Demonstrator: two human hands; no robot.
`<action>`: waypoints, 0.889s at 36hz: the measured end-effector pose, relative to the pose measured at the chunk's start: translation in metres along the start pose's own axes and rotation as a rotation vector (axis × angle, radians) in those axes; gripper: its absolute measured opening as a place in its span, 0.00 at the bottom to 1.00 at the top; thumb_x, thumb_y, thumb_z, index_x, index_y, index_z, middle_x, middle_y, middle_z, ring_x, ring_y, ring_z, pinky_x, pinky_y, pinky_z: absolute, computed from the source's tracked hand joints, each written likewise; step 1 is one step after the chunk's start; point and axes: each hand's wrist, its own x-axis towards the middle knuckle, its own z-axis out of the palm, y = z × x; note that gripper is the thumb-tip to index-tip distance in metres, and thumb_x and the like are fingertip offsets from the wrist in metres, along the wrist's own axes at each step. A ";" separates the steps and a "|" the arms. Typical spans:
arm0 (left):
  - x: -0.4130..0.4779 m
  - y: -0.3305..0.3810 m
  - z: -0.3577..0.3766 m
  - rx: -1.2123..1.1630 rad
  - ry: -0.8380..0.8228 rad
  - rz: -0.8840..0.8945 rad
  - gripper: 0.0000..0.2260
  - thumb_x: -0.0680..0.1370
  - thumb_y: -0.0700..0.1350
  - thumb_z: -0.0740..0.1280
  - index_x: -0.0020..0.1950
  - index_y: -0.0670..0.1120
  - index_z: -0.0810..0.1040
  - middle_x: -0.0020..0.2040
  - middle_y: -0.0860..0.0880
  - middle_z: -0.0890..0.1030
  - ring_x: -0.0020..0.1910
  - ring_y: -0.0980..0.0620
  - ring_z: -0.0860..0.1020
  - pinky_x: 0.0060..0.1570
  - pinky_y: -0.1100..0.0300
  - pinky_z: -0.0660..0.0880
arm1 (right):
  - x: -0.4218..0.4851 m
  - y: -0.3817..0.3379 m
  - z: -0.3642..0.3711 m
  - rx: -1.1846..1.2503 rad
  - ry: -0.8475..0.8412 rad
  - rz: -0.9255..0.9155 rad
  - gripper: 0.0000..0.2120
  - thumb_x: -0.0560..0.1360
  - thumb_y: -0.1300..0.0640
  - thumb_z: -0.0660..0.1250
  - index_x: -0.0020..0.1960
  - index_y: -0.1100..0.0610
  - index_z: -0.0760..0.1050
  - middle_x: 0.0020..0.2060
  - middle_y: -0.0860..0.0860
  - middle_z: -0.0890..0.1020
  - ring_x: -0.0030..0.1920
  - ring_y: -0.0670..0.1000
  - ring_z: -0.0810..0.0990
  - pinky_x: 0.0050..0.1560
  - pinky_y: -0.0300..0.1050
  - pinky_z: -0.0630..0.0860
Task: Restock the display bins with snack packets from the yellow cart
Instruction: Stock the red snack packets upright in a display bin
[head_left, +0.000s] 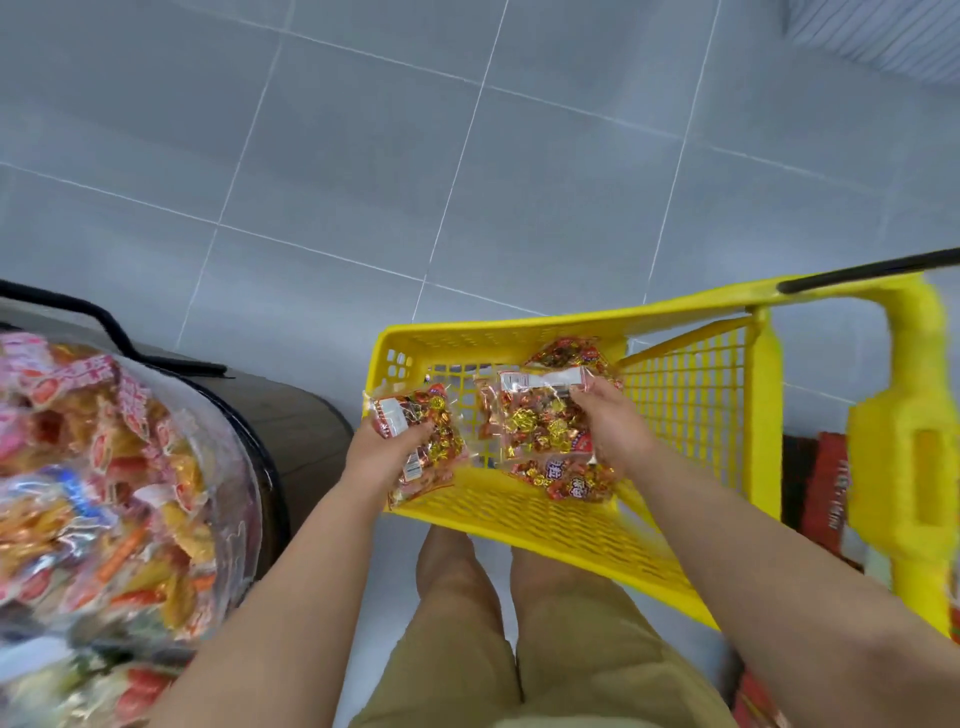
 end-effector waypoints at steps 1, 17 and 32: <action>-0.007 0.000 -0.003 -0.025 0.016 0.001 0.13 0.71 0.42 0.75 0.52 0.51 0.78 0.52 0.43 0.83 0.50 0.41 0.82 0.56 0.41 0.77 | -0.009 -0.009 0.001 0.024 -0.039 0.011 0.07 0.79 0.58 0.62 0.54 0.55 0.76 0.56 0.61 0.80 0.57 0.60 0.78 0.62 0.60 0.71; -0.147 -0.015 -0.100 -0.532 0.262 0.185 0.12 0.73 0.39 0.73 0.54 0.45 0.77 0.49 0.41 0.83 0.43 0.45 0.84 0.37 0.52 0.81 | -0.138 -0.100 0.117 -0.251 -0.493 -0.276 0.32 0.77 0.66 0.63 0.73 0.45 0.56 0.50 0.55 0.74 0.35 0.49 0.77 0.34 0.45 0.76; -0.244 -0.122 -0.316 -0.683 0.538 0.373 0.16 0.70 0.45 0.76 0.55 0.48 0.76 0.51 0.44 0.82 0.48 0.44 0.81 0.54 0.43 0.78 | -0.304 -0.070 0.324 -0.094 -1.055 -0.216 0.22 0.74 0.74 0.47 0.58 0.63 0.75 0.37 0.59 0.78 0.41 0.53 0.79 0.41 0.39 0.79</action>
